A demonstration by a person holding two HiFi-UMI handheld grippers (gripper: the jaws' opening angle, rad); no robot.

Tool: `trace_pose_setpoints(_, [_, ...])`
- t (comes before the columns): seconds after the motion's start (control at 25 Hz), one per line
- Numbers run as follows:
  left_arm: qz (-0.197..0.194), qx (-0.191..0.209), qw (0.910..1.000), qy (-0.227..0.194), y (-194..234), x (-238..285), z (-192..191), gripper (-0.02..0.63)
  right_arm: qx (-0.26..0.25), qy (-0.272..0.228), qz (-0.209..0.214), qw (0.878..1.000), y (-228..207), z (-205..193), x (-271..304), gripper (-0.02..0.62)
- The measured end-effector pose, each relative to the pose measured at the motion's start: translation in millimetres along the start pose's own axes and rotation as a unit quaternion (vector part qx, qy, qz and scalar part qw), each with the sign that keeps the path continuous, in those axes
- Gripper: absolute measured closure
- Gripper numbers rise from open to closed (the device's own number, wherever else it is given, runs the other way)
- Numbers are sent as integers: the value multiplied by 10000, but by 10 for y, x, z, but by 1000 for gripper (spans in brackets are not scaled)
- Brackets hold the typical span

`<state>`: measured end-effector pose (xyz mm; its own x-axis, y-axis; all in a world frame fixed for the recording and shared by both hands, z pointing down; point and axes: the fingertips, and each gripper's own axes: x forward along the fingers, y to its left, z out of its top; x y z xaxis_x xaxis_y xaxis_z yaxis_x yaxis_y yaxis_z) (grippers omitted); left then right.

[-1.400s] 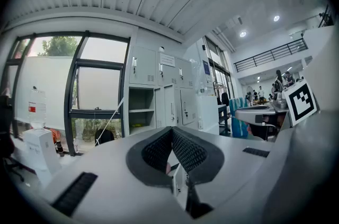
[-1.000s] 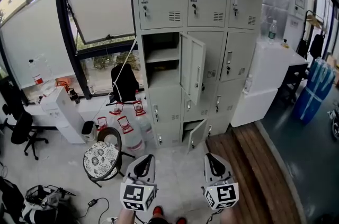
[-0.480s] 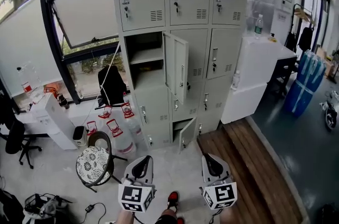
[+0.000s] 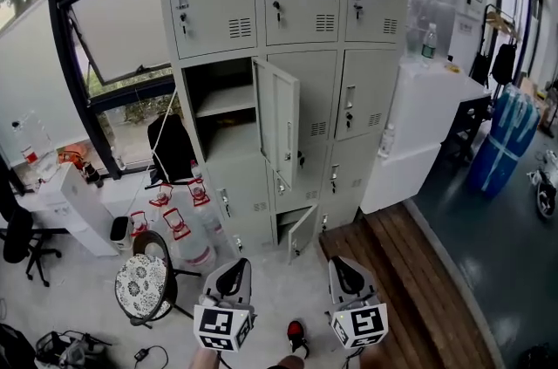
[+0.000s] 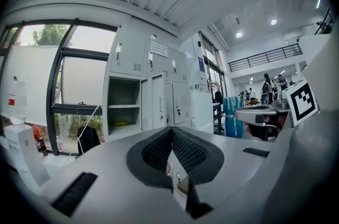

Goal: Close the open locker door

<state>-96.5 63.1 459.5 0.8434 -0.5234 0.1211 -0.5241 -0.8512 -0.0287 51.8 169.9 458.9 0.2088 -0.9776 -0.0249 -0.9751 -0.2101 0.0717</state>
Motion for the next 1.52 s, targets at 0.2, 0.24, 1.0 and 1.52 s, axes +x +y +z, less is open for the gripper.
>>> trace_pose_setpoints(0.2, [34, -94, 9999, 101, 82, 629, 22, 584, -3, 73, 100, 9999, -367, -50, 518, 572])
trace_pose_setpoints(0.24, [38, -119, 9999, 114, 93, 750, 38, 584, 19, 101, 115, 9999, -448, -54, 622, 572])
trace_pose_setpoints(1.0, [636, -103, 9979, 67, 542, 1933, 329, 584, 138, -72, 792, 9967, -1094, -15, 2017, 572])
trace_pose_setpoints(1.52, [1480, -191, 9887, 102, 785, 2295, 418, 584, 157, -269, 1718, 9846, -1224, 109, 2803, 571])
